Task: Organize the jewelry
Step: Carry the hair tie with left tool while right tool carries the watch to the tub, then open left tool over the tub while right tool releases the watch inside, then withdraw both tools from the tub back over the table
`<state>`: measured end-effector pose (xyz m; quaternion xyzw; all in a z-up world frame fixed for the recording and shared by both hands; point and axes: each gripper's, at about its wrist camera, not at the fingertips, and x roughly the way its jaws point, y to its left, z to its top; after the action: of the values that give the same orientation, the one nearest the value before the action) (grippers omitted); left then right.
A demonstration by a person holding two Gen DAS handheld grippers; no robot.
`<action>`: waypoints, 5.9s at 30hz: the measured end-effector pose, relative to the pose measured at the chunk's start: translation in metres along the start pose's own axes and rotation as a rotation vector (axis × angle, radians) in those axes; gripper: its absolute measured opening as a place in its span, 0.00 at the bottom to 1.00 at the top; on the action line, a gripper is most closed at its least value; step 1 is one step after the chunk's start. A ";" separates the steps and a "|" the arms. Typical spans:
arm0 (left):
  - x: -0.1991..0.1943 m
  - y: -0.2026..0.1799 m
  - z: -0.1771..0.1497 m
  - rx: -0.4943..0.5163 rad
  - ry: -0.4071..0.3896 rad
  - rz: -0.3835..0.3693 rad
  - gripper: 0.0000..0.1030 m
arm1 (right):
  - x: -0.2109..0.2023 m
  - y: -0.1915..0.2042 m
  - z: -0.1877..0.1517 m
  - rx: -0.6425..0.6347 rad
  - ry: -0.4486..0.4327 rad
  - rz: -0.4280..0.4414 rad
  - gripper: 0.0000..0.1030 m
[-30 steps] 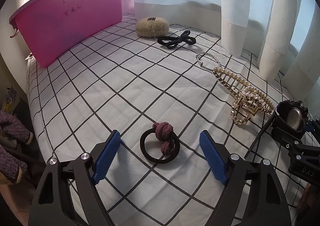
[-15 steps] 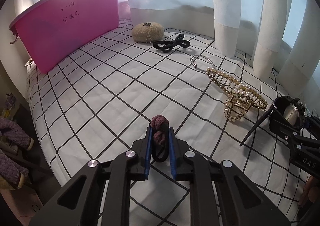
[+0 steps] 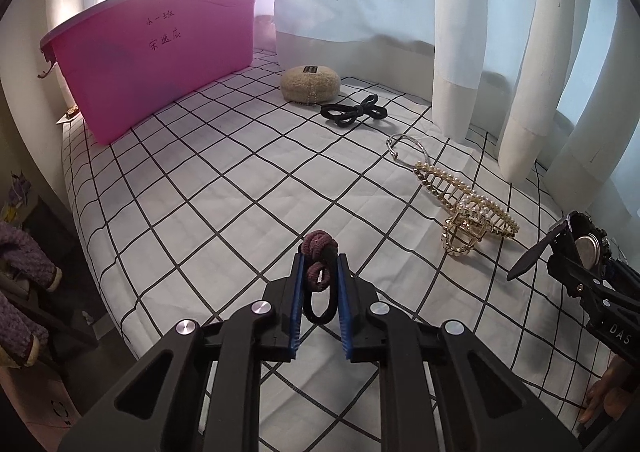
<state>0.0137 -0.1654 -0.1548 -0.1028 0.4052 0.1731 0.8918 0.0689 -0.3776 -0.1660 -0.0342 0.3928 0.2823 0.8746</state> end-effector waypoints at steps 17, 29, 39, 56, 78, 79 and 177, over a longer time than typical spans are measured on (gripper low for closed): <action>-0.088 0.028 0.059 -0.051 -0.056 0.025 0.15 | -0.068 0.039 0.057 -0.053 -0.025 0.095 0.60; -0.130 0.102 0.102 -0.069 -0.089 0.016 0.15 | -0.068 0.137 0.102 -0.087 -0.028 0.210 0.60; -0.120 0.197 0.163 -0.010 -0.119 -0.034 0.15 | -0.032 0.235 0.164 0.007 -0.096 0.208 0.60; -0.066 0.287 0.262 -0.144 -0.112 0.049 0.15 | 0.051 0.306 0.299 -0.060 -0.119 0.281 0.60; 0.043 0.349 0.312 -0.160 0.121 0.035 0.16 | 0.203 0.368 0.380 -0.059 0.133 0.219 0.60; 0.048 0.351 0.313 -0.160 0.138 0.028 0.16 | 0.210 0.371 0.382 -0.062 0.147 0.209 0.60; -0.021 0.256 0.286 0.198 -0.077 -0.195 0.94 | 0.011 0.298 0.248 0.246 -0.079 -0.167 0.66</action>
<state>0.0973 0.1581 0.0362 -0.0466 0.3738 0.0489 0.9251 0.0852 -0.0523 0.0455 0.0518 0.3854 0.1594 0.9074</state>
